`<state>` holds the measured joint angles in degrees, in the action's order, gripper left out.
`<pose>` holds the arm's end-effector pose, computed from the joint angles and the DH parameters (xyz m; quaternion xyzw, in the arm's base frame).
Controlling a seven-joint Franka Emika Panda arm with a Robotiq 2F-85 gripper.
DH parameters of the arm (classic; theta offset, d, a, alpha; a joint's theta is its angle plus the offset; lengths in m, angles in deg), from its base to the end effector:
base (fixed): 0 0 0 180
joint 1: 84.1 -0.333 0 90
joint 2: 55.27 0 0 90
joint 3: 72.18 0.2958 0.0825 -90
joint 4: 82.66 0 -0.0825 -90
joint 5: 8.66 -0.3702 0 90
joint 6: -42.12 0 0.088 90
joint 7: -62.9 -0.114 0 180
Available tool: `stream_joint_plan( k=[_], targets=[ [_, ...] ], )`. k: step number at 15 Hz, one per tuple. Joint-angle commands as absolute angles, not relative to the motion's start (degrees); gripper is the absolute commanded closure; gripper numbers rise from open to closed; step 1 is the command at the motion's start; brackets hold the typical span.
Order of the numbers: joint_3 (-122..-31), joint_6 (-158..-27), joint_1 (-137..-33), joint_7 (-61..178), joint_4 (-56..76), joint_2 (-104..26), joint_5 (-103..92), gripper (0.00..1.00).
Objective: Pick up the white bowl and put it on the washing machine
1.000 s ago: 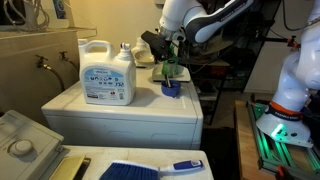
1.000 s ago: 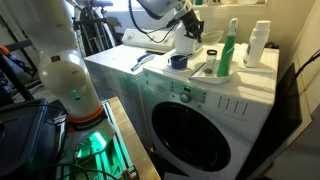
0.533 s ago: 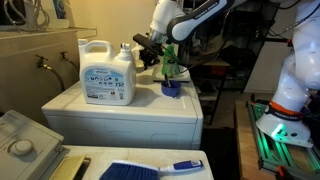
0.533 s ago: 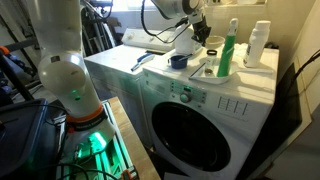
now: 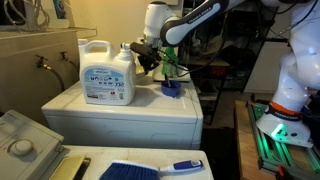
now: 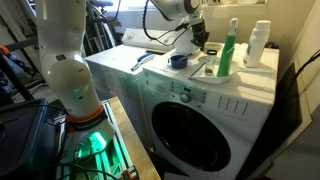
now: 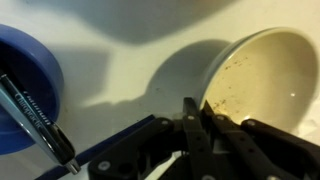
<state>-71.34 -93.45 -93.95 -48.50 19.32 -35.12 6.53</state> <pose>0.6388 0.1153 0.3653 -0.6915 0.7058 -0.1442 0.0530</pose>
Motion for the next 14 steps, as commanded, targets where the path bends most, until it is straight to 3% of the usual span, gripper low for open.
stream_joint_plan(
  k=[1, 9, 14],
  targets=[
    [-72.28, -90.93, -94.97, -47.96, 17.16, -33.57, 5.80, 0.60],
    [-74.73, -89.53, -98.87, -55.28, 20.56, -42.36, 13.98, 0.01],
    [-71.76, -84.78, -100.96, -61.70, 22.17, -48.24, 28.41, 0.00]
  ],
)
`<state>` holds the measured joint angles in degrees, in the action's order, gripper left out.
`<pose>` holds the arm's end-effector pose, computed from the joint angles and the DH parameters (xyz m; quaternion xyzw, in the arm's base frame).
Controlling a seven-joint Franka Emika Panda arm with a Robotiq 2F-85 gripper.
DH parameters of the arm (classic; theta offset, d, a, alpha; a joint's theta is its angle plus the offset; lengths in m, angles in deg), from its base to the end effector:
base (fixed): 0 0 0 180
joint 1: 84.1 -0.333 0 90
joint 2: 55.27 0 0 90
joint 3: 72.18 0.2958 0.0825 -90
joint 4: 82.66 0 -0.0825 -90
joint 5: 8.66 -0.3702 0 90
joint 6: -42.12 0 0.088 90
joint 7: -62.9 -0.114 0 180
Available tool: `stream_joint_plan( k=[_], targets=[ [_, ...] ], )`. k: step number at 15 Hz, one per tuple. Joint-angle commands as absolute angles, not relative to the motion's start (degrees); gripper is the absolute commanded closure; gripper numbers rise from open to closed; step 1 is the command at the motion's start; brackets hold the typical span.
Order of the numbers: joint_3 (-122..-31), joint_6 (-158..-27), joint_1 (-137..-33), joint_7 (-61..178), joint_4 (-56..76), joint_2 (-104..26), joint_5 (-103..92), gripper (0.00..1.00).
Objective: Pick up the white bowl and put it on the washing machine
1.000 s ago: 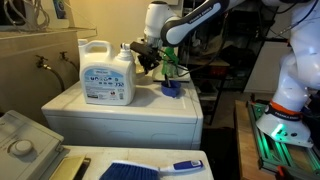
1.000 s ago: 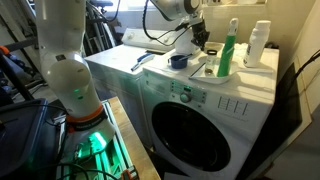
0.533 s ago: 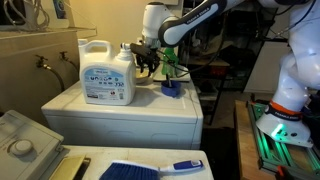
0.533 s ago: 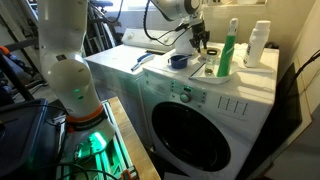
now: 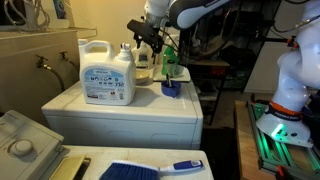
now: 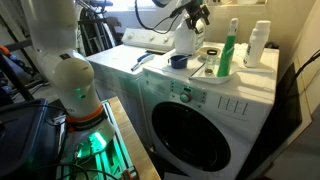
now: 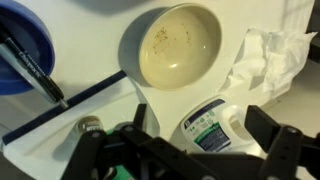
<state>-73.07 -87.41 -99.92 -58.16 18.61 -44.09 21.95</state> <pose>0.6140 0.1475 0.4631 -0.6819 0.6802 -0.2647 0.0473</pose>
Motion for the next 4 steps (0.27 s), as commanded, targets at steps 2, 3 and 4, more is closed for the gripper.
stream_joint_plan(
  k=[2, 3, 4],
  targets=[
    [-69.78, -84.16, -100.95, -62.75, 23.01, -49.52, 33.13, 0.00],
    [-69.09, -84.39, -99.33, -60.53, 19.71, -47.07, 29.47, 0.00],
    [-68.40, -84.16, -99.44, -61.04, 20.14, -47.61, 30.91, 0.00]
  ],
)
